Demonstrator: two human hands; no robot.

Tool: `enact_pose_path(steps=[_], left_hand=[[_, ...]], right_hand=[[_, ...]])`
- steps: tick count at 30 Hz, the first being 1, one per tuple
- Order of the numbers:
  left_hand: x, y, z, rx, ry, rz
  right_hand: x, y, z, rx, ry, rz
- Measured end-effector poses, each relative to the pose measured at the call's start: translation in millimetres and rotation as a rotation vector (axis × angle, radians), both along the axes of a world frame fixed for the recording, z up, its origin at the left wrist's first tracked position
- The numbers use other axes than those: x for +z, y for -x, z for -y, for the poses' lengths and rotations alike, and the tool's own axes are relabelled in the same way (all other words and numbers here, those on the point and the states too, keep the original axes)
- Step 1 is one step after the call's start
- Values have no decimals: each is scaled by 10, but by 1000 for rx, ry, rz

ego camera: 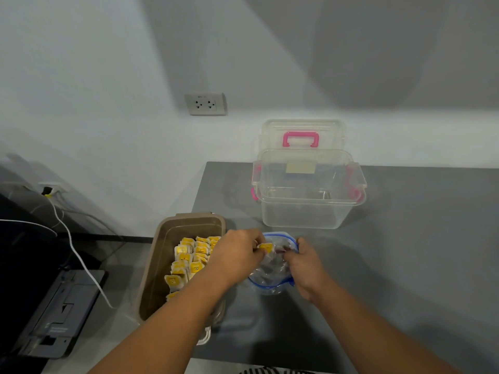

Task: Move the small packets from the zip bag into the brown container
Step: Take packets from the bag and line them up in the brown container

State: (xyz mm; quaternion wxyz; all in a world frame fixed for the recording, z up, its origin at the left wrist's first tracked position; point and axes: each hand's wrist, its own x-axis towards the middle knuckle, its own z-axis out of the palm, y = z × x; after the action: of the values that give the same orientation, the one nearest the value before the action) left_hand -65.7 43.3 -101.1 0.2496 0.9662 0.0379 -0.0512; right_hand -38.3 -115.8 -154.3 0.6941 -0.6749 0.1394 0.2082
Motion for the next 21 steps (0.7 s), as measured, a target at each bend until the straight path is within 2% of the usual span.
enact_pose_path(steps=[9, 11, 16, 21], left_hand=[[308, 102, -541, 50, 386, 32], [376, 136, -710, 57, 409, 22], [524, 207, -1143, 63, 196, 39], [586, 258, -1394, -91, -74, -107]], right_hand=[[-8, -28, -251, -77, -14, -11], [-16, -43, -293, -100, 4, -16], [-20, -34, -382, -138, -40, -57], [16, 45, -506, -70, -133, -32]])
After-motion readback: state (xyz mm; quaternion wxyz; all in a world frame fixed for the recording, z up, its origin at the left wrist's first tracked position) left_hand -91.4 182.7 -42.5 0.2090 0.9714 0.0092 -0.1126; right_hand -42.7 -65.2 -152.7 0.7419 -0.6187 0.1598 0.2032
